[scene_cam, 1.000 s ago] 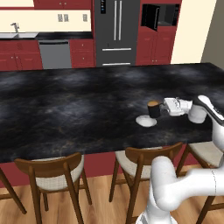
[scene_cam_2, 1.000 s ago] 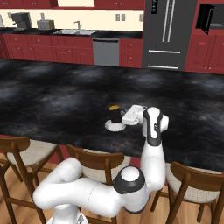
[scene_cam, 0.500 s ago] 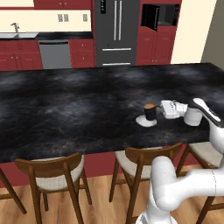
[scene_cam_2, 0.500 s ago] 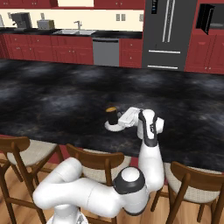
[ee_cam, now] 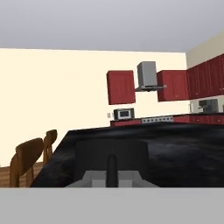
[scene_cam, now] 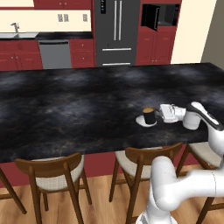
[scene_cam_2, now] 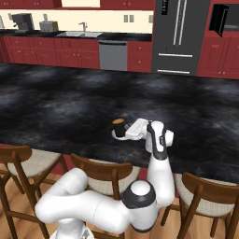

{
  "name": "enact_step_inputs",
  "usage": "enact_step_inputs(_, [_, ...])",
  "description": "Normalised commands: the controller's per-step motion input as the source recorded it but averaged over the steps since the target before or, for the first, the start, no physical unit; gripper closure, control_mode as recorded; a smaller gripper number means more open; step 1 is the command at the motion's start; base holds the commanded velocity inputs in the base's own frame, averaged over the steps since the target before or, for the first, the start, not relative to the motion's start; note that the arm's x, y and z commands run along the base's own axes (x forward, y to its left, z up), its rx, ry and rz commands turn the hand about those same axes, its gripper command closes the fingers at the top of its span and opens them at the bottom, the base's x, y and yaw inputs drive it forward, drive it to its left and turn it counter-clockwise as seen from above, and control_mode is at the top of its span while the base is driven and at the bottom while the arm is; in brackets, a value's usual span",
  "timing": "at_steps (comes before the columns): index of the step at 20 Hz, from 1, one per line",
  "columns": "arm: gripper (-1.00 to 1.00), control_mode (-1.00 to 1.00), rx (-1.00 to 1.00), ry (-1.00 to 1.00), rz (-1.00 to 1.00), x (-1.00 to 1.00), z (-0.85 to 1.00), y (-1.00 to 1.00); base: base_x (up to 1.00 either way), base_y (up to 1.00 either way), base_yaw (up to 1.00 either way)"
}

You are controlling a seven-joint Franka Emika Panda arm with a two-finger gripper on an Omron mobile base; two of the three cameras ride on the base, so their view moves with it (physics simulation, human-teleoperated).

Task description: Pick the cup of tea, navigate to the dining table, and place it on the saucer.

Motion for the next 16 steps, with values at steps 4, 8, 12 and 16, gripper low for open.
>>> enact_step_inputs(4, [1.0,-1.0,0.0,0.0,0.0,0.14,-0.06,0.06,0.0,0.0,0.0])
enact_step_inputs(8, [1.0,-1.0,0.0,0.0,-0.02,0.26,-0.2,0.09,0.0,0.0,0.0])
enact_step_inputs(12, [1.0,-1.0,0.0,-0.02,-0.01,0.05,-0.17,0.0,0.0,0.0,0.0])
enact_step_inputs(16, [1.0,-1.0,0.05,-0.01,-0.03,0.01,-0.25,-0.01,0.0,0.0,0.0])
